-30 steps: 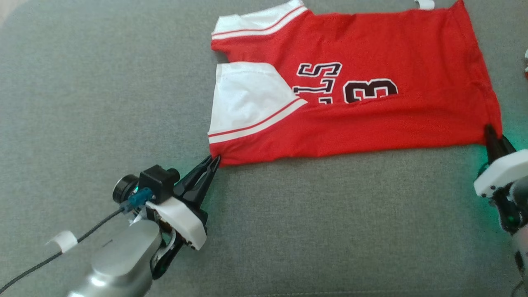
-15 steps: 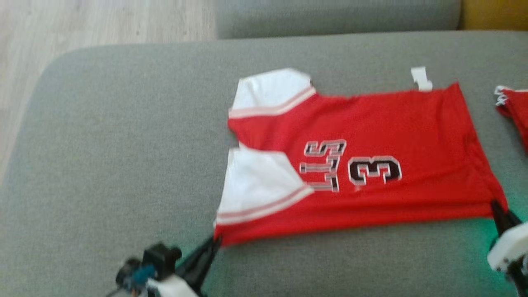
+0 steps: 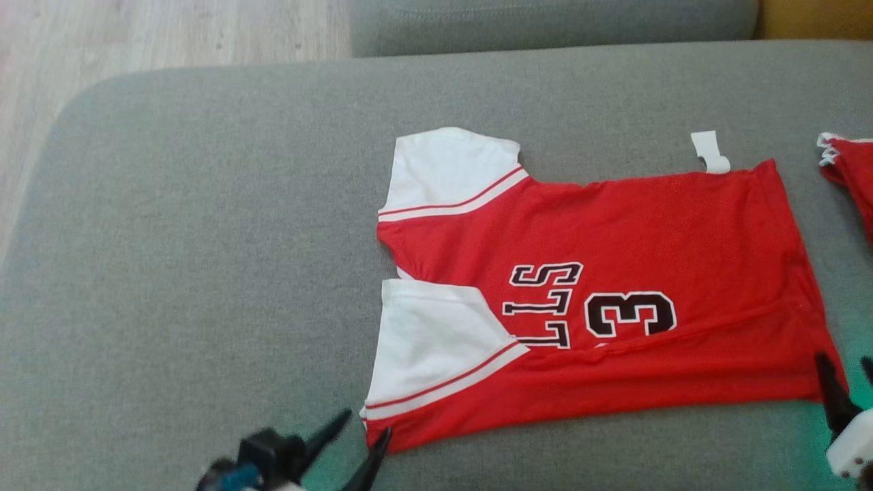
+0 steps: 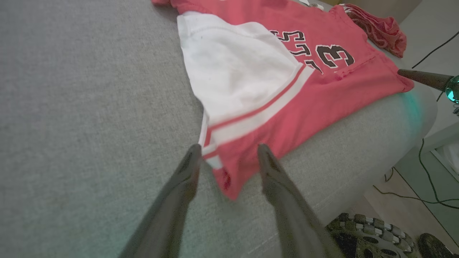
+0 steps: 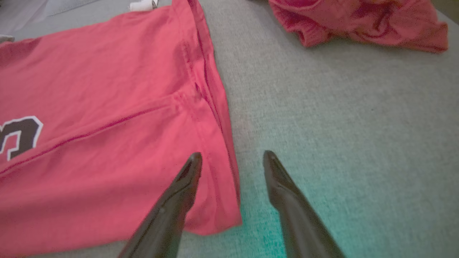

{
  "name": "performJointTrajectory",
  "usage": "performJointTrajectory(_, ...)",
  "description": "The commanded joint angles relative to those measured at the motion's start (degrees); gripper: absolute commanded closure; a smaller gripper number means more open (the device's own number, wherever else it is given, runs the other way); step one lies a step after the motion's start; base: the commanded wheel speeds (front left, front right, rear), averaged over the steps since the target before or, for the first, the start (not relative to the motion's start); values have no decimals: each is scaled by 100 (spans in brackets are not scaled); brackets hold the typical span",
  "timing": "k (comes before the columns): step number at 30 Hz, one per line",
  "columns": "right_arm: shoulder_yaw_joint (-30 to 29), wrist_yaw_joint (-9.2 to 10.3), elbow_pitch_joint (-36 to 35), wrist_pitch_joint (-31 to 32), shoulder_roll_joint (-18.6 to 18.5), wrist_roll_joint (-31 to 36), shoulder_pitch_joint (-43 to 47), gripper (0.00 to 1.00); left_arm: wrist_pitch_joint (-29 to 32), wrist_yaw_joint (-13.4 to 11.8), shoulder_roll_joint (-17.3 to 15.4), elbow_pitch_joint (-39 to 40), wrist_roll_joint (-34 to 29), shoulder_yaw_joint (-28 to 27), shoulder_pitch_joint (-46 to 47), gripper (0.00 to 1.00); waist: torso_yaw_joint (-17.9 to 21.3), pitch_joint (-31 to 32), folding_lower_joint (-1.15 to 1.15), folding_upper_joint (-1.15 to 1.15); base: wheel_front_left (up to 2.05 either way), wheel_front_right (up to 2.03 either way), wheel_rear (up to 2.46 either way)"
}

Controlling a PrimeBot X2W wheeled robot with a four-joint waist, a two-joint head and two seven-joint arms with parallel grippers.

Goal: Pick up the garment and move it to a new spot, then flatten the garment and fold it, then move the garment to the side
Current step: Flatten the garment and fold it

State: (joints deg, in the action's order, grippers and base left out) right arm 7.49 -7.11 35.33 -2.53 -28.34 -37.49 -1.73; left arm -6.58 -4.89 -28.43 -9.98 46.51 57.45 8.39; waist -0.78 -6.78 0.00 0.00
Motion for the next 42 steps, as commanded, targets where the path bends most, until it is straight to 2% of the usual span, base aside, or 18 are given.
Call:
performJointTrajectory(1,-56,-37,-246,-99,-260,92,-33,0,6,-28,-250,254,-8,-279,401,0,16,-94,0,0,0,0,0)
performJointTrajectory(5,-279,-37,-545,-115,-273,326,-117,0,172,54,-592,592,-77,-598,1064,0,66,-371,0,0,0,0,0)
performJointTrajectory(8,-405,-37,-801,-56,-233,487,-258,0,476,267,-815,793,-147,-845,1891,0,149,-662,0,0,0,0,0)
performJointTrajectory(13,-480,-37,-1185,31,-40,803,-616,0,1350,848,-761,571,213,-1076,3270,0,417,-1176,0,0,0,0,0)
performJointTrajectory(19,-434,-37,-1459,96,213,1050,-929,0,2407,1148,-517,-481,808,-1043,4374,0,764,-1547,0,0,0,0,0)
performJointTrajectory(25,-409,-37,-1548,101,339,1144,-1074,0,3114,1227,-416,-1265,1349,-916,4954,0,1036,-1718,0,0,0,0,0)
performJointTrajectory(31,-369,-37,-1543,46,418,1185,-1177,0,3637,1236,-428,-1630,1752,-709,5256,0,1237,-1887,0,0,0,0,0)
performJointTrajectory(39,-343,-37,-1486,-34,522,1237,-1336,0,3612,1237,-503,-1877,1765,-484,5623,0,1392,-2111,0,0,0,0,0)
performJointTrajectory(42,-369,-37,-1444,-44,553,1259,-1356,0,3620,1237,-493,-1882,1955,-454,5673,0,1420,-2145,0,0,0,0,0)
